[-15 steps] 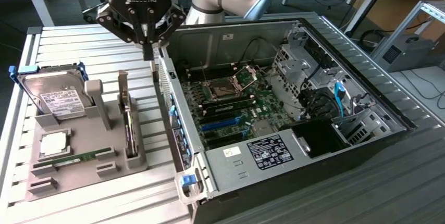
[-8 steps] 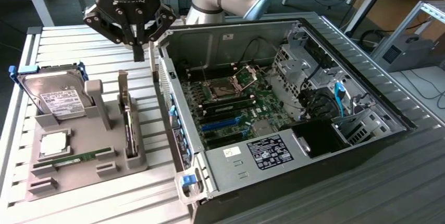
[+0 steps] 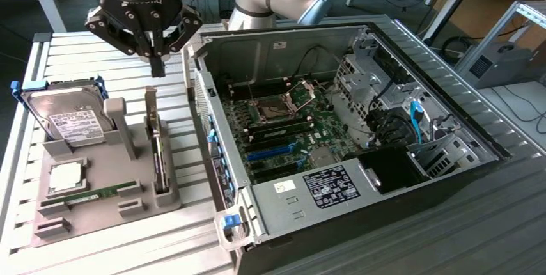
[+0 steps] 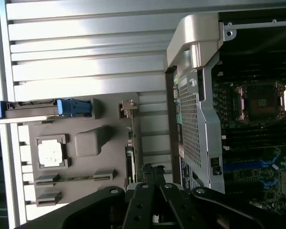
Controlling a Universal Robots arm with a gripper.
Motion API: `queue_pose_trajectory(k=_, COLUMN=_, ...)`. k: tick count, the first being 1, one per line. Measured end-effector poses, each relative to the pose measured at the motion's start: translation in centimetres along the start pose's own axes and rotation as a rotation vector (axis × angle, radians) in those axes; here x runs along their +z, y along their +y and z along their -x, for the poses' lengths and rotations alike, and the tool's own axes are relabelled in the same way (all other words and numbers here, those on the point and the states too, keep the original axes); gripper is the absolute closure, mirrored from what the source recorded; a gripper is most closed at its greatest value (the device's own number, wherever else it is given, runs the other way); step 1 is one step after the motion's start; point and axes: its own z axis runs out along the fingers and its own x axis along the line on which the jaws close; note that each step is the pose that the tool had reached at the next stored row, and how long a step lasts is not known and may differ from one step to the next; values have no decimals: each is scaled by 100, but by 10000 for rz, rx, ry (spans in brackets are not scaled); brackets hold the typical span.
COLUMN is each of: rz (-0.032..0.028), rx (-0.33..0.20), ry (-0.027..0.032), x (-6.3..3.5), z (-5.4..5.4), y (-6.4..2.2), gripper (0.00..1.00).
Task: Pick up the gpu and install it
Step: 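Reach for the gpu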
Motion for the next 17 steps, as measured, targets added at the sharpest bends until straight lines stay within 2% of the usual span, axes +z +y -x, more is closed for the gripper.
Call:
queue_pose_trajectory(k=7, rz=0, rx=0, ry=0, x=-3, z=-84, y=-6, gripper=89)
queue_pose_trajectory(k=17, rz=0, rx=-1, ry=0, x=-3, z=-101, y=-8, gripper=89)
